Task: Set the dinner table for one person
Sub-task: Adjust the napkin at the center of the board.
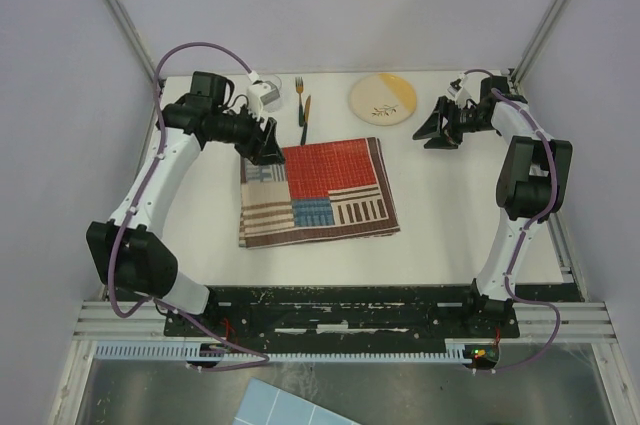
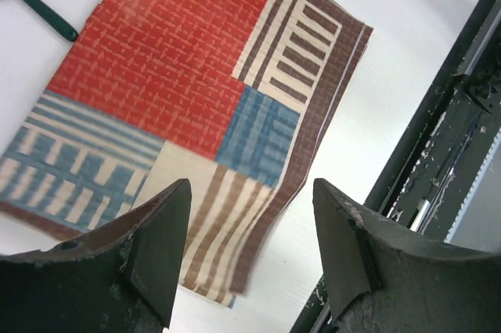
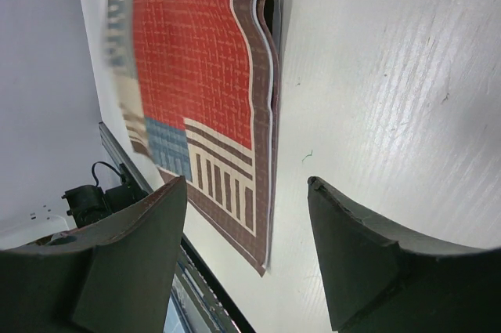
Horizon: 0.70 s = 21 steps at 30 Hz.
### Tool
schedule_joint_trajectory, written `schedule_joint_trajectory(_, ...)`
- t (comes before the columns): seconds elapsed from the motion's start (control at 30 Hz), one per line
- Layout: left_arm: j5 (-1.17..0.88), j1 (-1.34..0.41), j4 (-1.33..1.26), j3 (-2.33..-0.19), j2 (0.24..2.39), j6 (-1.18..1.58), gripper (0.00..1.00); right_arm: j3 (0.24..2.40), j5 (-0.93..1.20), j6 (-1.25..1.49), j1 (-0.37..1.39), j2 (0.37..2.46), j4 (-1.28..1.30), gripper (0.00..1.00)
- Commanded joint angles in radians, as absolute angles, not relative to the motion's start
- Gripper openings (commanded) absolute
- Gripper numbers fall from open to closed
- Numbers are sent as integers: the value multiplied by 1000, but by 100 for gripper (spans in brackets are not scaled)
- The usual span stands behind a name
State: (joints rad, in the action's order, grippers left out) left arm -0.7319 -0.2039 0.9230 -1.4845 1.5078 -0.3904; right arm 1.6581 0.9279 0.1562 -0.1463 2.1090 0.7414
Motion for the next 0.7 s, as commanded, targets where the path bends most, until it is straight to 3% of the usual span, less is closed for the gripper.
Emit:
schedule_joint_trajectory(0.0, -705, -186, 929, -1550, 1475, -443, 70, 1671, 960, 141, -151, 2099, 741, 71)
schedule_joint_trajectory(0.43, -733, -179, 843, -1501, 1504, -367, 71, 1690, 954, 119, -132, 2096, 778, 71)
schedule_joint_trajectory(0.67, -681, -179, 651, -1372, 1526, -335, 71, 1803, 799, 3, 42, 2129, 898, 72)
